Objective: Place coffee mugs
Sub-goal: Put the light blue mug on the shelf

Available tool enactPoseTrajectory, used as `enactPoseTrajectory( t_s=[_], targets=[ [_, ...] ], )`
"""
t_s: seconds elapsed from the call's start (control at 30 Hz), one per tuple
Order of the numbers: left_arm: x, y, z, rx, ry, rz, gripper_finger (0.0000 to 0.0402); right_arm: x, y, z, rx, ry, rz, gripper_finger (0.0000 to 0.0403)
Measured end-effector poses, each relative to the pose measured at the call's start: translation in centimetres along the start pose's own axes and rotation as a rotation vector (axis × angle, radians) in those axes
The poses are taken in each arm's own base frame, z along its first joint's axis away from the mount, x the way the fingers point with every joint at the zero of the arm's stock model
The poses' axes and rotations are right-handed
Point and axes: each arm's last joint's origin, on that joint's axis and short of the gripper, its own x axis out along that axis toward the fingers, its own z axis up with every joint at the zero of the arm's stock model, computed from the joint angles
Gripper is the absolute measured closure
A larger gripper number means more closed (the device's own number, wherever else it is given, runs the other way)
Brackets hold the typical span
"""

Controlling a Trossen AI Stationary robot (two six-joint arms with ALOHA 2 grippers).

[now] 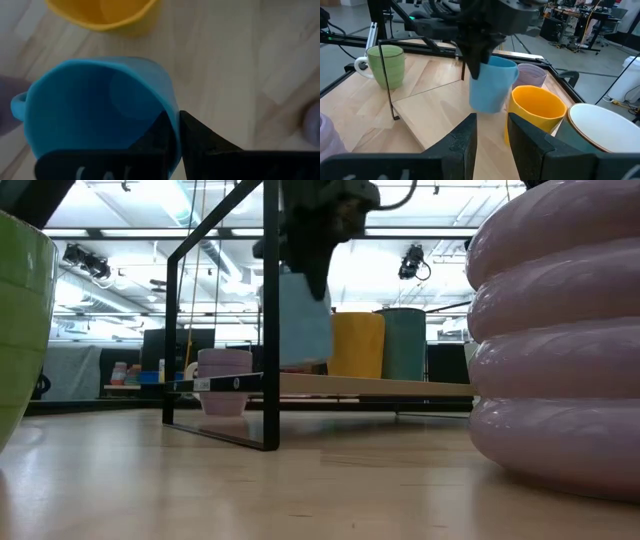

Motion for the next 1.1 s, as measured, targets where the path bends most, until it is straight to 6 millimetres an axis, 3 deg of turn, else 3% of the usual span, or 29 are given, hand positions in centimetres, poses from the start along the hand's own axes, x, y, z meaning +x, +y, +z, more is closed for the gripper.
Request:
enactPoseTrajectory(
  t_s=[0.4,1.1],
  targets=[
    [2.1,0.8,0.6,0.023,-0.014,-0.003,0.0373,0.0,0.0,0.0,-0.003,0.000,0.000,0.0289],
    [2.1,0.7,0.9,0.075,-0.051,0.008,0.0373,0.0,0.0,0.0,-0.002,0.000,0.001,0.0289]
  ],
)
